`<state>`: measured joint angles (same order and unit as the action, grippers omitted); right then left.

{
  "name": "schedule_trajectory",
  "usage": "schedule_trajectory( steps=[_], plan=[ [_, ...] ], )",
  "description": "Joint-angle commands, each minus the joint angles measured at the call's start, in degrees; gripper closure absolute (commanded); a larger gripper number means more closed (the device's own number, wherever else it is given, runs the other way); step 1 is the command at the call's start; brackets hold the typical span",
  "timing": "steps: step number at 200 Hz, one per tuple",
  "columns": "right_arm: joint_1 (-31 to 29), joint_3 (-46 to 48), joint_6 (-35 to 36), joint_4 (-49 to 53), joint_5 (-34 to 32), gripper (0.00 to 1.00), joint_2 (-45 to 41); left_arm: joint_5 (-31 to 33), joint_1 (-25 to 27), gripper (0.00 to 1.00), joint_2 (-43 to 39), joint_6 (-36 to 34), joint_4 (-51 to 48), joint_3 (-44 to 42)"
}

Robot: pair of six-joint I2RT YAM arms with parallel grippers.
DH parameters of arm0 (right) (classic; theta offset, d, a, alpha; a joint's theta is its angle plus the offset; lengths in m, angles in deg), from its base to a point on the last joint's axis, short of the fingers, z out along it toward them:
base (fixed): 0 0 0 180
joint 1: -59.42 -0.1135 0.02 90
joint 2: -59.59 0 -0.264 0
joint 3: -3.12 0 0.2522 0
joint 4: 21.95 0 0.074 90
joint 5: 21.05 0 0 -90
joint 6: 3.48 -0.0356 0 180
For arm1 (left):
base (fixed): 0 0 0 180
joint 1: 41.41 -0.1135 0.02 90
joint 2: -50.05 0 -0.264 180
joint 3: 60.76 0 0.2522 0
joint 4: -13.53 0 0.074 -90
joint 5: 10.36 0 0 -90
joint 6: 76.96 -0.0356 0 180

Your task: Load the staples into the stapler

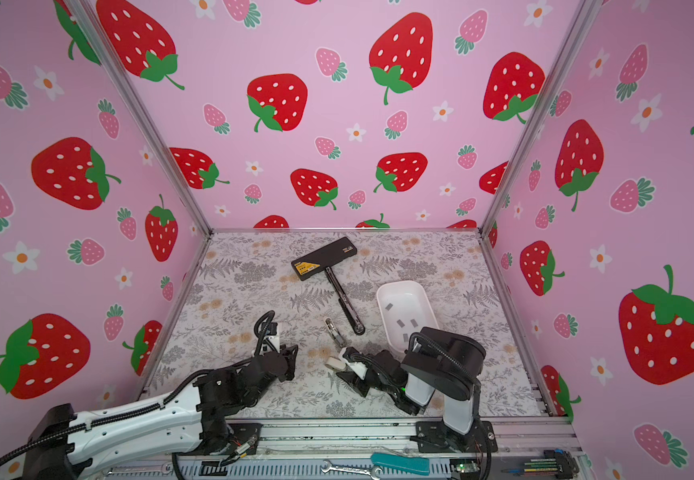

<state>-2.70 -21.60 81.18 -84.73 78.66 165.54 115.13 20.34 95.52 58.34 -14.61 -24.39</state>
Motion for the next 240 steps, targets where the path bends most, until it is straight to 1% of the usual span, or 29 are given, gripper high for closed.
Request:
schedule_trajectory(
  steps=[1, 24, 57, 83, 106, 123, 148, 166, 194, 235, 237, 240],
  plan=[
    [-0.7, -1.3, -1.9, 2.4, 0.5, 0.59, 2.8, 5.1, -0.2, 0.58, -4.5, 4.2, -5.5, -1.5],
    [-1.6, -3.0, -3.3, 2.7, -1.2, 0.65, 5.1, 6.3, -0.6, 0.53, -9.1, 5.7, -8.0, -3.1],
    [-3.3, -6.4, -7.1, 3.4, -7.2, 0.74, 8.6, 7.0, -0.7, 0.5, -12.8, 6.8, -10.3, -4.0],
    [-5.0, -10.0, -10.7, 4.4, -13.9, 0.74, 11.7, 7.2, -0.9, 0.5, -13.4, 7.2, -11.3, -3.9],
    [-6.1, -15.3, -12.5, 8.8, -19.0, 0.74, 14.2, 7.5, -0.9, 0.5, -13.1, 7.6, -11.4, -4.0],
    [-6.2, -19.5, -13.7, 12.1, -19.8, 0.74, 16.0, 7.7, -0.9, 0.5, -12.8, 7.9, -11.6, -4.0],
    [-7.1, -24.7, -14.4, 16.1, -19.3, 0.74, 17.8, 8.1, -0.9, 0.5, -12.4, 8.3, -12.3, -3.6],
    [-9.0, -27.5, -14.4, 18.3, -20.8, 0.72, 18.5, 8.5, -1.0, 0.5, -12.4, 8.5, -12.9, -3.5],
    [-10.1, -28.7, -14.4, 19.3, -21.8, 0.56, 18.4, 8.8, -1.2, 0.5, -12.8, 8.9, -13.8, -3.3],
    [-10.2, -26.9, -14.3, 18.5, -20.4, 0.49, 15.4, 8.5, -1.3, 0.49, -13.1, 8.8, -13.8, -3.4],
    [-10.2, -26.7, -14.1, 18.3, -20.4, 0.46, 15.1, 8.4, -1.3, 0.49, -13.1, 8.8, -13.9, -3.3],
    [-10.3, -26.2, -14.0, 18.0, -20.5, 0.44, 14.6, 8.4, -1.3, 0.49, -13.1, 8.8, -14.0, -3.3]
  ],
)
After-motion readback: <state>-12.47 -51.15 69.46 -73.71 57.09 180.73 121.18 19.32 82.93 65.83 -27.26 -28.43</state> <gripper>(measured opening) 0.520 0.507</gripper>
